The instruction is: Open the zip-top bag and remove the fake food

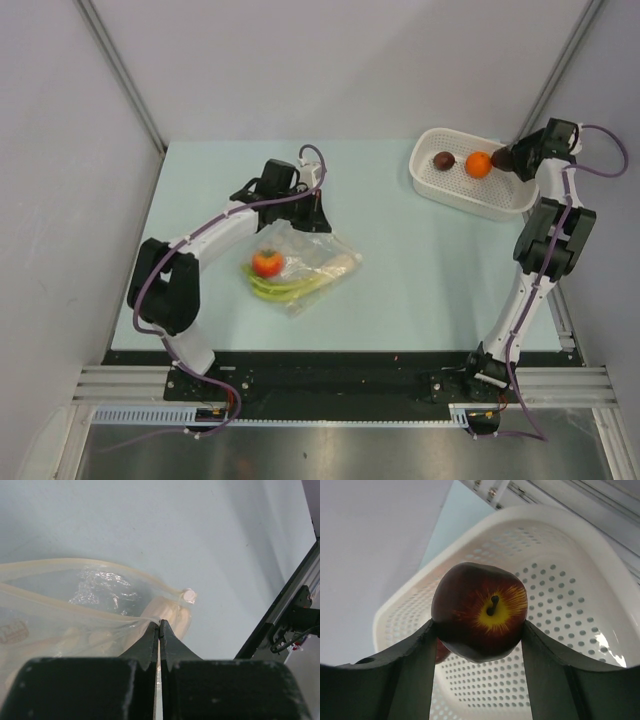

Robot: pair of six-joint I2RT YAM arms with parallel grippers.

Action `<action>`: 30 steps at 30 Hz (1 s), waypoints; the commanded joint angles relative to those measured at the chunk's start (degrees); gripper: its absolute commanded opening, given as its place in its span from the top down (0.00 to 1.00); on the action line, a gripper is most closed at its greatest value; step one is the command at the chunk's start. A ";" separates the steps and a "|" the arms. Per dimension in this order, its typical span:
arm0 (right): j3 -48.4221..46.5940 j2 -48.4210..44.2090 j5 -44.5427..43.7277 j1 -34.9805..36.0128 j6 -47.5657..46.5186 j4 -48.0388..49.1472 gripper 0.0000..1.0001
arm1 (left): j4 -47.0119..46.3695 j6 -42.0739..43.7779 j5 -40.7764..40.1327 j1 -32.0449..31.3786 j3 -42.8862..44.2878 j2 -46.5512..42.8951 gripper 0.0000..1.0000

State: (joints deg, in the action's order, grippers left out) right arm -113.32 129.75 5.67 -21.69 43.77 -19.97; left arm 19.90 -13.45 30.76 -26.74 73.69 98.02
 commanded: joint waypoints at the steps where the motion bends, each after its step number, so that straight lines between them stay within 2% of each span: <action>1: -2.26 1.64 -7.32 0.34 -3.69 -5.08 0.91 | -0.65 0.45 2.37 1.08 4.09 1.21 1.00; 8: -1.29 3.48 -7.87 -0.19 -5.89 -4.91 0.79 | 0.40 0.88 2.55 1.43 5.32 3.05 1.00; 14: -3.05 5.07 -6.20 -0.28 -6.06 -5.34 0.38 | 1.37 0.71 2.63 1.69 7.78 4.29 1.00; 18: -6.72 6.47 -4.18 -0.10 -6.50 -7.36 0.20 | 1.46 0.01 3.16 1.69 7.70 4.03 1.00; 23: -9.99 7.01 -2.42 -0.02 -7.73 -11.93 0.11 | 0.58 -1.57 3.69 1.61 4.37 1.31 1.00; 30: -7.72 1.13 -2.77 0.25 -8.87 -17.82 0.07 | -3.02 -4.47 5.27 1.61 -2.49 -4.85 1.00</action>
State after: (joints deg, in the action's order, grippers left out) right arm -120.84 135.76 2.46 -21.32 37.10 -33.12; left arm 20.38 -15.73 33.08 -25.58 73.71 99.07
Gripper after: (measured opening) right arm 0.921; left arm 0.003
